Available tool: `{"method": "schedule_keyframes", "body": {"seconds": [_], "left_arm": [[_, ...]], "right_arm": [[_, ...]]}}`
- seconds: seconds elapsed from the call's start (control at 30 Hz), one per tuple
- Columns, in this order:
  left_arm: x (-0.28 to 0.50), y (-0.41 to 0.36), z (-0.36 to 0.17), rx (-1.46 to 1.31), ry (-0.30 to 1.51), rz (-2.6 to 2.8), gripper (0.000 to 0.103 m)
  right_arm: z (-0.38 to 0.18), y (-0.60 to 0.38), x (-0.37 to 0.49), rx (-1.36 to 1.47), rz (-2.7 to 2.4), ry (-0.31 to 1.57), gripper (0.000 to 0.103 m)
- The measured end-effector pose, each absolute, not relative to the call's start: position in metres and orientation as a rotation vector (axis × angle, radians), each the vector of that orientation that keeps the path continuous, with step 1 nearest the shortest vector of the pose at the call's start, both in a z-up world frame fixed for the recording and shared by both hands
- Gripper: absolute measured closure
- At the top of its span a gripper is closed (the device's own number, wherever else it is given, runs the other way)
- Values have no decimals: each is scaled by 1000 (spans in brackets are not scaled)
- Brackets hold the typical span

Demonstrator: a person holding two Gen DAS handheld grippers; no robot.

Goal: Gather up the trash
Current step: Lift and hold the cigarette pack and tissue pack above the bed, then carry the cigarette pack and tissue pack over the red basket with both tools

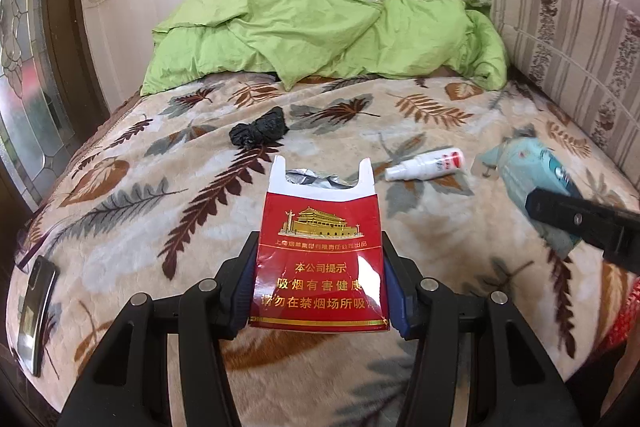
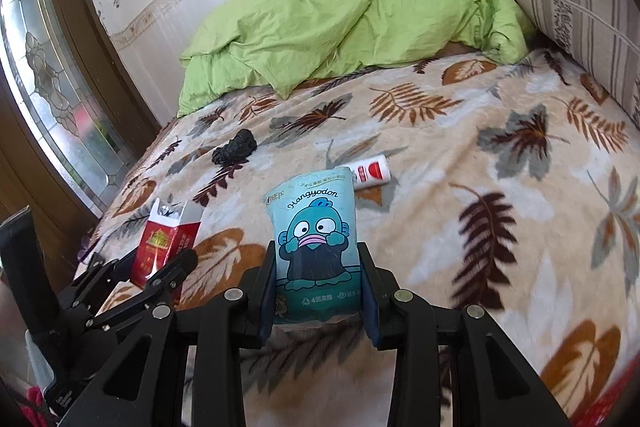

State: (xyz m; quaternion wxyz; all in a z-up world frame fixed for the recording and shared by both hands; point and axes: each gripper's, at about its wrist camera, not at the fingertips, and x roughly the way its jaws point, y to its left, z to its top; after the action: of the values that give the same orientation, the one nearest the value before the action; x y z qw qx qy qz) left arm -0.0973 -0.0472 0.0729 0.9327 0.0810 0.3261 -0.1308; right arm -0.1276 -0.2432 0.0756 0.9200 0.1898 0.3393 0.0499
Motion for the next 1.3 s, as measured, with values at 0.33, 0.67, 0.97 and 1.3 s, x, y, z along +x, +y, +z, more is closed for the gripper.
{"method": "schedule_keyframes", "body": {"seconds": [0.33,0.67,0.97,1.3], "left_arm": [[-180,-102,107,187,615,-540,50],[-265,-215,151,246,584,-981,50],[-315,-315,129,337,716,-1201,50],[-324,-348,110,385,775,-1222,50]], "right_arm": [[105,-312,-257,523,15,585,65],[98,-434,-404,679,-329,511,65],[85,-483,-462,767,-472,490,64],[69,-494,-467,805,-474,494,61]]}}
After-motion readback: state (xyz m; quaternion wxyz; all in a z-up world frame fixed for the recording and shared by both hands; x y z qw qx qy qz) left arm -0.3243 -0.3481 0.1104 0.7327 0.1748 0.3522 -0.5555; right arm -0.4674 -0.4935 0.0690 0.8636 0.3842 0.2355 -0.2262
